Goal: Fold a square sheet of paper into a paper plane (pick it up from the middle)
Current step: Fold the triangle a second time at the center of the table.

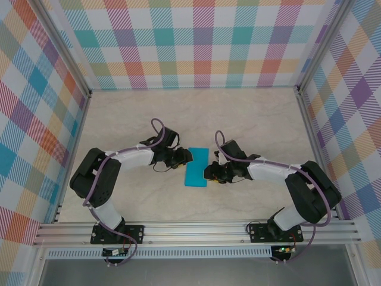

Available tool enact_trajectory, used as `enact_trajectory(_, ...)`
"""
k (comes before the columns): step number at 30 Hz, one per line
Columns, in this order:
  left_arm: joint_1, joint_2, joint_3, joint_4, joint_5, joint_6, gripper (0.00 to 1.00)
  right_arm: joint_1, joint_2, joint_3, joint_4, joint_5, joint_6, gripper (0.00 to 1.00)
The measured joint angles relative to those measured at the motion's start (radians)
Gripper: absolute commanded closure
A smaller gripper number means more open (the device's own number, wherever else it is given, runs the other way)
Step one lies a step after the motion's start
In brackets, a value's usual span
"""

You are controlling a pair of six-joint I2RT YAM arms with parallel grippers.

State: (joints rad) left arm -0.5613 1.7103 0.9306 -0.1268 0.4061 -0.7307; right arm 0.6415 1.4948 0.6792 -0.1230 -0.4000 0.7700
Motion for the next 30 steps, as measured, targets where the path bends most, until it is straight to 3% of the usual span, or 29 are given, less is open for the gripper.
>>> enact_trajectory(30,0.026,0.061,-0.071,0.135,0.136,-0.048,0.65,0.0,-0.024,-0.001,-0.006,0.0,0.0,0.64)
